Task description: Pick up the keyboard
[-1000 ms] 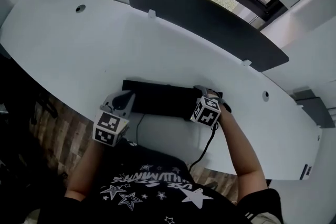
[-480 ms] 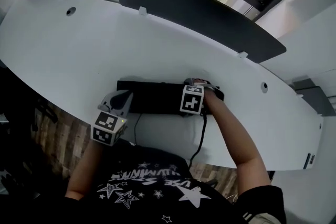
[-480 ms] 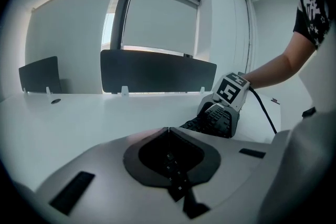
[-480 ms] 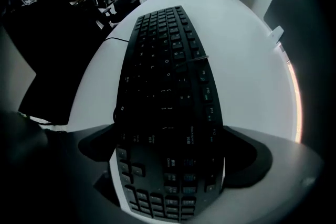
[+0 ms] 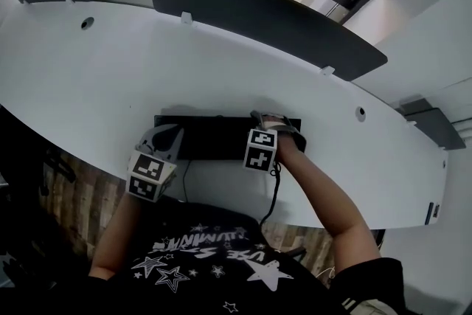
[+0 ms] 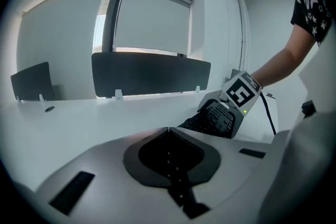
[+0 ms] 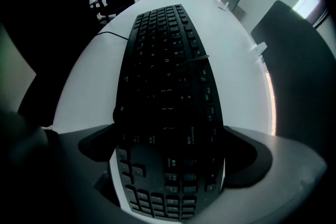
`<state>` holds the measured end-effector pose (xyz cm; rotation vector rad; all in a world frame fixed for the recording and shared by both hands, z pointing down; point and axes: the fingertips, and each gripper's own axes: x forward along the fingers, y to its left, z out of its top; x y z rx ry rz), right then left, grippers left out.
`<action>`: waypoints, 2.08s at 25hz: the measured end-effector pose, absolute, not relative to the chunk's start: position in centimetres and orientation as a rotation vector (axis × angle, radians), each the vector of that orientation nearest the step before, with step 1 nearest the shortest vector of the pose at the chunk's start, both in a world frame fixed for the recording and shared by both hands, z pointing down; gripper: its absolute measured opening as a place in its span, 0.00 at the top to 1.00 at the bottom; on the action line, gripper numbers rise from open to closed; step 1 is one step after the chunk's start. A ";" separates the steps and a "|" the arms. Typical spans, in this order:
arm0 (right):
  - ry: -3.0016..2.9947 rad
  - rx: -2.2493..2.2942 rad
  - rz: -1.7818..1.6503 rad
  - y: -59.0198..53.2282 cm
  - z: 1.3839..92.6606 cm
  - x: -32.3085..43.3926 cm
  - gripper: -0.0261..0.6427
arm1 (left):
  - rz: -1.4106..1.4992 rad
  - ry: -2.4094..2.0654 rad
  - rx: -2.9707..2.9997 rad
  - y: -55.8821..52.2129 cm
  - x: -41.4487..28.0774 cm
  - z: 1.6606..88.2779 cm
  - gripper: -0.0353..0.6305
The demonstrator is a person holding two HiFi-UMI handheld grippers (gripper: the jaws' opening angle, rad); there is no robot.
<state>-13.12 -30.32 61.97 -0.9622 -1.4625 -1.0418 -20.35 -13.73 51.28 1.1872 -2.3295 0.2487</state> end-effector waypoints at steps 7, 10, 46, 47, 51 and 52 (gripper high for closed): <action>-1.550 -0.849 -1.171 -30.4 61.3 -13.1 0.10 | 0.448 -2.265 1.343 -15.1 -19.9 50.3 0.93; -1.589 -0.804 -1.228 -30.4 60.8 -12.9 0.10 | 0.608 -2.180 1.453 -16.0 -19.3 50.1 0.74; -1.857 -0.569 -1.588 -29.3 57.8 -11.4 0.10 | 1.069 -1.319 1.604 -18.8 -14.2 56.2 0.66; -1.858 -0.571 -1.596 -29.3 57.7 -11.3 0.10 | 1.055 -1.314 1.593 -18.6 -14.0 56.2 0.67; -1.863 -0.584 -1.648 -29.1 57.6 -11.2 0.10 | 0.981 -1.279 1.536 -18.1 -13.0 56.4 0.72; -1.868 -0.594 -1.658 -28.9 57.5 -11.1 0.10 | 0.957 -1.268 1.523 -17.9 -12.5 56.4 0.73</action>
